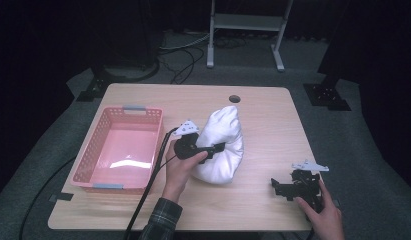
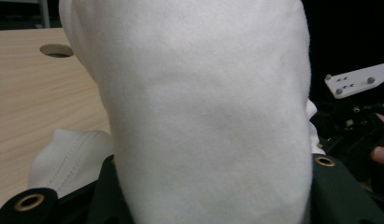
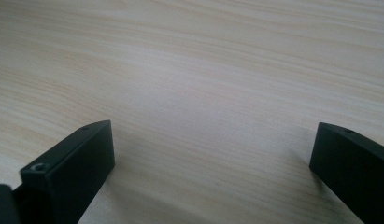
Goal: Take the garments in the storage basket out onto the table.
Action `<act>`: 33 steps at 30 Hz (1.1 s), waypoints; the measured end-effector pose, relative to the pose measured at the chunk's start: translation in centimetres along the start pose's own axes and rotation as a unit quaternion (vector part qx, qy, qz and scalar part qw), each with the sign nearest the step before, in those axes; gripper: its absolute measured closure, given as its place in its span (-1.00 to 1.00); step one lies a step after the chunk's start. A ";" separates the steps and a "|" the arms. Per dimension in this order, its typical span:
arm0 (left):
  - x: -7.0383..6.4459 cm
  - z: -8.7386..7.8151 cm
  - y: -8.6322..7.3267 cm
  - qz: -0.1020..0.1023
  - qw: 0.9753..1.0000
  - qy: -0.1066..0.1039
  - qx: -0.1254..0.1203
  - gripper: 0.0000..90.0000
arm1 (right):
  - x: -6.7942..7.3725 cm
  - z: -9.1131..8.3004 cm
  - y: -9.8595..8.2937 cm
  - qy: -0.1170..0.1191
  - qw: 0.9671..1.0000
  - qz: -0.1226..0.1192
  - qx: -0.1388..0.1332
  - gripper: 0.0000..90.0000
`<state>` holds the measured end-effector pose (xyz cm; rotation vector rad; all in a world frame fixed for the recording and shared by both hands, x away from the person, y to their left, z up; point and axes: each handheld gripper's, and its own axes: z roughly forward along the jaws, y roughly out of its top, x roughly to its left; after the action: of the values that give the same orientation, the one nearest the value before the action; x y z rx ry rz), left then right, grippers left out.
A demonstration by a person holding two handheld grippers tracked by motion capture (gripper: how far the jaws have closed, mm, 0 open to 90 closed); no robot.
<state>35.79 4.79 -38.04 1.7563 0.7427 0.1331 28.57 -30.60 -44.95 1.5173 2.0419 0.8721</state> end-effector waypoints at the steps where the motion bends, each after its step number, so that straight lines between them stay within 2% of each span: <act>1: 0.1 0.1 -0.1 -0.001 1.000 0.001 0.002 0.13 | 0.0 0.0 0.0 0.000 1.000 0.000 0.000 -1.00; 10: 0.4 1.1 -0.8 -0.003 0.999 0.017 0.039 0.12 | 0.0 0.0 0.0 0.000 1.000 -0.001 0.000 -1.00; 12: 0.5 1.4 -1.1 -0.002 0.998 0.025 0.056 0.12 | 0.0 0.0 0.0 0.000 1.000 -0.001 0.000 -1.00; 23: 0.4 2.1 -1.3 0.001 0.995 0.042 0.089 0.12 | 0.0 0.0 0.0 0.000 1.000 -0.002 0.001 -1.00; 33: 0.2 3.0 -1.3 0.013 0.989 0.063 0.133 0.11 | 0.0 0.0 0.0 0.000 1.000 -0.002 0.000 -1.00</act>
<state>36.74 2.62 -40.28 2.0274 0.8601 0.1709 28.57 -30.62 -44.95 1.5142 2.0440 0.8697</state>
